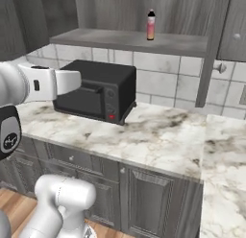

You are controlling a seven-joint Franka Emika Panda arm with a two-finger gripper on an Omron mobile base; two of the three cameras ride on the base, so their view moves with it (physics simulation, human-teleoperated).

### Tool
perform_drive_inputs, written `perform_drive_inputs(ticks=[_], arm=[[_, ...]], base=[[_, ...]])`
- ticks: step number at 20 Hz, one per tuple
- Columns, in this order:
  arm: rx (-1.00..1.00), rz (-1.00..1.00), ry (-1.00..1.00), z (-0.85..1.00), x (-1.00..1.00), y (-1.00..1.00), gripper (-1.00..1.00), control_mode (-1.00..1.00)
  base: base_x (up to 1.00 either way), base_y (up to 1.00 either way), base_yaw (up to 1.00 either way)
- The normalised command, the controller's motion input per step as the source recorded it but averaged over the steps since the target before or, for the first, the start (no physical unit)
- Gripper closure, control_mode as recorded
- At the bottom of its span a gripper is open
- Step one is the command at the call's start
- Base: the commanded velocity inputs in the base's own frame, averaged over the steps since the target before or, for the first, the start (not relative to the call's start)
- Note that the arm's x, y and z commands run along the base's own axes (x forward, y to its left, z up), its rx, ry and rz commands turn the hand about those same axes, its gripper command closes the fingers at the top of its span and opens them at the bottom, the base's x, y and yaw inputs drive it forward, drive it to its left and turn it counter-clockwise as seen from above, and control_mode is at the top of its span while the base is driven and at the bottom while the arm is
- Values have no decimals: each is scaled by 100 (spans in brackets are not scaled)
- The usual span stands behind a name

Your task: Sort all alcoholic drinks to one cabinet, and non-alcoholic drinks to the other.

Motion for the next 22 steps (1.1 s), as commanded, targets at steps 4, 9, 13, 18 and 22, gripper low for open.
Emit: perform_drive_inputs(ticks=[4,9,13,18,22], arm=[[0,0,0,0,0,0,-100,100],[0,0,0,0,0,0,-100,100],[0,0,0,0,0,0,-100,100],[0,0,0,0,0,0,-100,100],[0,0,0,0,0,0,-100,100]], base=[[-65,-6,-1],[-50,-6,-1],[-31,0,0],[-37,0,-7],[-28,-3,-24]])
